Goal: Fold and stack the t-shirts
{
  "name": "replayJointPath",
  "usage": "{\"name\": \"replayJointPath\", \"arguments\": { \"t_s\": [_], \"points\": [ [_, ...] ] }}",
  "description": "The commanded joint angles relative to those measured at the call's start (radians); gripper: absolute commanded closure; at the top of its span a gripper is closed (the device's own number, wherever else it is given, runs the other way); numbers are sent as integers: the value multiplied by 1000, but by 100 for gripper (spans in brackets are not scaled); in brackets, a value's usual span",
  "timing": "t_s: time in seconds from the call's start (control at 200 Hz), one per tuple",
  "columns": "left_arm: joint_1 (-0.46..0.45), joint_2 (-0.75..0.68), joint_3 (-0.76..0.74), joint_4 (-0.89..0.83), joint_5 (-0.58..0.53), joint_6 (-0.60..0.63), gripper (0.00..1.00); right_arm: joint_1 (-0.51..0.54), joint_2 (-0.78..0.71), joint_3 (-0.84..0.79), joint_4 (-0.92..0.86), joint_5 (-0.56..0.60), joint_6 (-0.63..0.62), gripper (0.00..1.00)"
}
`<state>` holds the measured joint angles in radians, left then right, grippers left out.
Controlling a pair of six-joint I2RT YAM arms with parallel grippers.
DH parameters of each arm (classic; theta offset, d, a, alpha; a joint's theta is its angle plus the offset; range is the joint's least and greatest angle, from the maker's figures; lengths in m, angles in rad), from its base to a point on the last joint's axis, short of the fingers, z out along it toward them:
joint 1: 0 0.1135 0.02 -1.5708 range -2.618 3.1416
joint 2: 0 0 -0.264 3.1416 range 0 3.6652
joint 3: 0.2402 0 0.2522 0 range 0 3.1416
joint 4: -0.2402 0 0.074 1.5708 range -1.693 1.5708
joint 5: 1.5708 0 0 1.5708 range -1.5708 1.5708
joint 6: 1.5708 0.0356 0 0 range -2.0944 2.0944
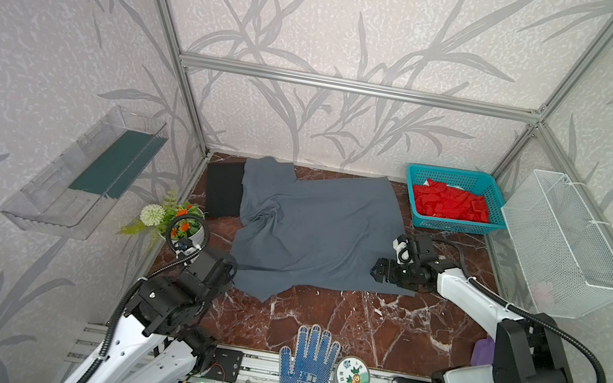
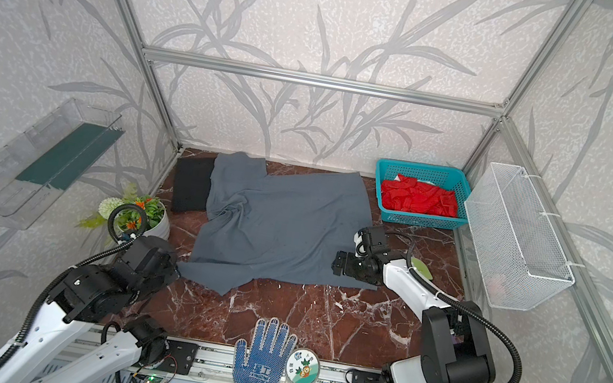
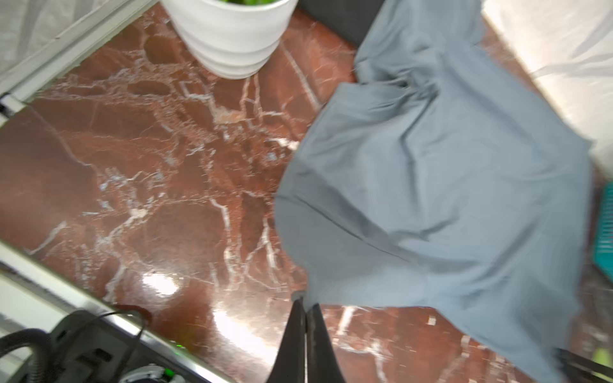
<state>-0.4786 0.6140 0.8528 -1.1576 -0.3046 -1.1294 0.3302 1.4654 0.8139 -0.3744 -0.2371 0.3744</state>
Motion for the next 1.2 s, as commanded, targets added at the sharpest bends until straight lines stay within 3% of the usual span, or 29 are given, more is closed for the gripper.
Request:
{"name": "replayJointPath", "arguments": {
  "t_s": [0.0, 0.265, 0.415, 0.5, 0.6, 0.71, 0.835, 1.02, 1.195],
  "points": [
    [-14, 31, 38, 1, 16, -37, 100, 0, -7, 3, -3, -10, 6, 5],
    [-17, -24, -161, -18, 38, -201, 100, 4, 7, -3, -4, -7, -13, 5],
    [-21, -80, -249, -50, -44, -329, 100, 1, 35, -11, -8, 67, 19, 5],
    [-20, -79, -267, 1, -102, -336, 100, -16, 75, -18, 26, 60, 36, 5],
    [-21, -23, -229, 67, -124, -296, 100, -23, 122, 0, 36, 38, 33, 5],
    [-21, 25, -173, 152, -120, -167, 100, -23, 150, 19, 41, 33, 24, 5],
    [-6, 92, -158, 261, -204, -73, 100, -23, 185, 59, 35, 19, 18, 5],
    [82, 336, -68, 406, -181, 78, 100, -23, 220, 118, 1, 19, -1, 5],
    [180, 582, -9, 499, -179, 102, 100, -23, 236, 124, 11, 6, 5, 5]
  ]
}}
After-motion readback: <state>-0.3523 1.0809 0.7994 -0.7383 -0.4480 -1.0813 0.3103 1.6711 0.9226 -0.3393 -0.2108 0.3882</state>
